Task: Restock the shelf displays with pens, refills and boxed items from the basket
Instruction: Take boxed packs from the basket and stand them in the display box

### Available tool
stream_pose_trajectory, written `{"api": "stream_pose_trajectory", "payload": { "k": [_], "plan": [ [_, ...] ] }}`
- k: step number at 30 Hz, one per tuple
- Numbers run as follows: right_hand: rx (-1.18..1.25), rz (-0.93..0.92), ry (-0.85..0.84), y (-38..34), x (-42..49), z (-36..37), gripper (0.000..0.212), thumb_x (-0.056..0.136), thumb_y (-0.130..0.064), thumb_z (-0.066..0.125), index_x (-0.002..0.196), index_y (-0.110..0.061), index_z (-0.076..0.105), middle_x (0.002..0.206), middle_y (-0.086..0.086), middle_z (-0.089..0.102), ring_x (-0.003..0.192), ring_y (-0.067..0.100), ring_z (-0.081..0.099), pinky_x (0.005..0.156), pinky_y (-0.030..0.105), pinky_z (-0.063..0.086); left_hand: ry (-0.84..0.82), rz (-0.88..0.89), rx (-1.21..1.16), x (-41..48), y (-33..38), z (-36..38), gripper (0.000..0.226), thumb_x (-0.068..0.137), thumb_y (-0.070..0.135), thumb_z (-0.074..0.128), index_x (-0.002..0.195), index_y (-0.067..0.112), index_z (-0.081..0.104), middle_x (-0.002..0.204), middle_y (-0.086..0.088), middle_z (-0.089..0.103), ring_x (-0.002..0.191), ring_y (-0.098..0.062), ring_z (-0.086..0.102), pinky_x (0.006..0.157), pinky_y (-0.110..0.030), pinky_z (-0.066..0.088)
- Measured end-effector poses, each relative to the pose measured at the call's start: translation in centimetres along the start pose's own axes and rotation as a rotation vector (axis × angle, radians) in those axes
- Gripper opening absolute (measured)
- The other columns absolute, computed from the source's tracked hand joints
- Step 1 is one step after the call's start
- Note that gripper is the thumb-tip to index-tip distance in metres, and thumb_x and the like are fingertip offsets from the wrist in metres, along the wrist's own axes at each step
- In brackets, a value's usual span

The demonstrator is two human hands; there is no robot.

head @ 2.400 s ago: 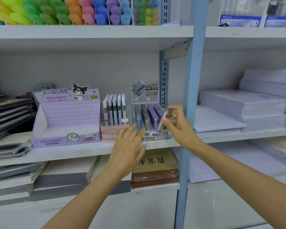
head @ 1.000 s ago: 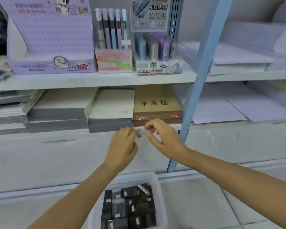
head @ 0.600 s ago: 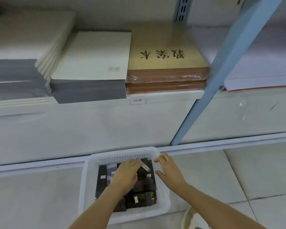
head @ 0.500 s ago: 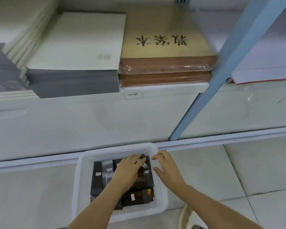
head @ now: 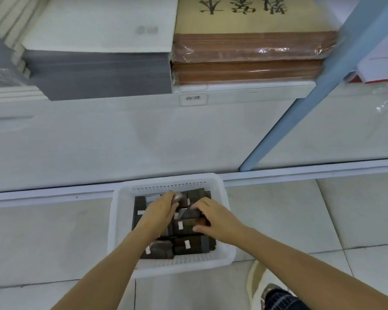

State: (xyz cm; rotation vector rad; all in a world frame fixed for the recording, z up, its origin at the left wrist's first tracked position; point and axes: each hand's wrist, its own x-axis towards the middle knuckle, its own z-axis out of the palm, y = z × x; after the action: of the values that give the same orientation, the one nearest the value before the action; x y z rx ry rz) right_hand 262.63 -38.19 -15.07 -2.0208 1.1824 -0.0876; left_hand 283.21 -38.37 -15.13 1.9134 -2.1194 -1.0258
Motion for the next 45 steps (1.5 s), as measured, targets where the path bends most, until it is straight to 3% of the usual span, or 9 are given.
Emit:
{"api": "stream_pose_trajectory", "payload": {
  "k": [4, 9, 19, 26, 30, 35, 40, 43, 45],
  "plan": [
    [-0.266, 0.056, -0.128, -0.2, 0.4, 3.1, 0.078, 0.078, -0.046, 0.073, 0.141, -0.017, 0.036, 0.135, 0.004, 0.040, 0.123, 0.020, 0.038, 0.103, 0.035, 0.039, 0.000, -0.034, -0.093, -2.8, -1.8, -0.4, 0.014, 0.103, 0.029, 0.042, 0.114, 0.023, 0.048, 0.089, 0.009, 0.057, 0.077, -0.003, 0.056, 0.066, -0.015, 0.040],
    [-0.420, 0.120, -0.126, -0.5, 1.2, 4.2, 0.069, 0.073, -0.042, 0.078, 0.129, -0.015, 0.045, 0.127, 0.004, 0.042, 0.115, 0.020, 0.040, 0.098, 0.036, 0.042, 0.015, -0.092, -0.180, -4.6, -1.7, -0.2, 0.015, 0.103, 0.027, 0.043, 0.115, 0.021, 0.047, 0.087, 0.010, 0.057, 0.074, -0.003, 0.057, 0.062, -0.011, 0.039],
    [0.098, 0.238, -0.272, -0.4, 1.1, 1.9, 0.035, 0.088, -0.024, 0.067, 0.119, -0.022, 0.051, 0.114, 0.001, 0.061, 0.103, 0.015, 0.061, 0.090, 0.029, 0.050, -0.003, -0.146, -0.229, -6.4, -2.5, -0.2, 0.013, 0.103, 0.026, 0.041, 0.116, 0.024, 0.045, 0.088, 0.010, 0.055, 0.072, -0.004, 0.053, 0.059, -0.011, 0.038],
    [0.364, 0.210, -0.030, -2.7, 2.3, -2.9, 0.027, 0.098, -0.020, 0.052, 0.124, -0.014, 0.052, 0.112, -0.002, 0.058, 0.102, 0.014, 0.058, 0.084, 0.024, 0.050, 0.165, -0.339, -0.538, -6.9, -2.0, -1.1, 0.013, 0.101, 0.026, 0.046, 0.089, 0.024, 0.043, 0.076, 0.001, 0.053, 0.064, -0.009, 0.049, 0.057, -0.016, 0.041],
    [0.734, 0.241, 0.081, -5.7, 2.3, -4.7, 0.029, 0.099, -0.012, 0.051, 0.128, -0.011, 0.054, 0.121, 0.004, 0.064, 0.111, 0.016, 0.062, 0.093, 0.025, 0.051, 0.312, -0.358, -0.833, -6.4, 0.7, -3.7, 0.017, 0.095, 0.031, 0.059, 0.096, 0.017, 0.049, 0.088, -0.002, 0.060, 0.081, -0.012, 0.060, 0.067, -0.016, 0.043],
    [0.801, 0.122, 0.090, -10.8, 2.0, -6.6, 0.022, 0.097, -0.019, 0.056, 0.118, -0.021, 0.060, 0.112, 0.000, 0.067, 0.101, 0.010, 0.066, 0.084, 0.025, 0.055, 0.512, -0.230, -1.073, -6.1, 4.9, -8.2, 0.033, 0.085, 0.026, 0.073, 0.103, 0.016, 0.047, 0.091, 0.003, 0.064, 0.081, 0.000, 0.066, 0.066, -0.013, 0.051],
    [0.715, 0.023, 0.089, -14.9, 0.7, -9.3, 0.025, 0.095, -0.027, 0.060, 0.117, -0.015, 0.064, 0.104, -0.002, 0.067, 0.096, 0.010, 0.065, 0.084, 0.025, 0.054, 0.629, -0.124, -1.055, -7.5, 7.0, -12.1, 0.032, 0.087, 0.016, 0.072, 0.105, 0.015, 0.045, 0.098, -0.005, 0.063, 0.090, -0.018, 0.066, 0.074, -0.026, 0.057],
    [0.589, -0.029, 0.302, -17.0, 0.0, -11.5, 0.032, 0.095, -0.032, 0.059, 0.124, -0.019, 0.056, 0.111, -0.001, 0.059, 0.104, 0.012, 0.058, 0.092, 0.032, 0.051, 0.597, -0.024, -0.814, -8.8, 7.6, -14.6, 0.031, 0.087, 0.016, 0.072, 0.090, 0.020, 0.041, 0.085, 0.001, 0.056, 0.078, -0.017, 0.059, 0.067, -0.029, 0.056],
    [0.576, -0.122, 0.412, -18.7, -0.4, -13.1, 0.034, 0.092, -0.030, 0.062, 0.125, -0.023, 0.056, 0.114, 0.002, 0.054, 0.099, 0.008, 0.055, 0.088, 0.020, 0.047, 0.539, 0.045, -0.614, -9.8, 8.2, -16.1, 0.034, 0.086, 0.017, 0.072, 0.087, 0.022, 0.038, 0.076, 0.003, 0.052, 0.068, -0.011, 0.052, 0.062, -0.028, 0.048]
  ]
}}
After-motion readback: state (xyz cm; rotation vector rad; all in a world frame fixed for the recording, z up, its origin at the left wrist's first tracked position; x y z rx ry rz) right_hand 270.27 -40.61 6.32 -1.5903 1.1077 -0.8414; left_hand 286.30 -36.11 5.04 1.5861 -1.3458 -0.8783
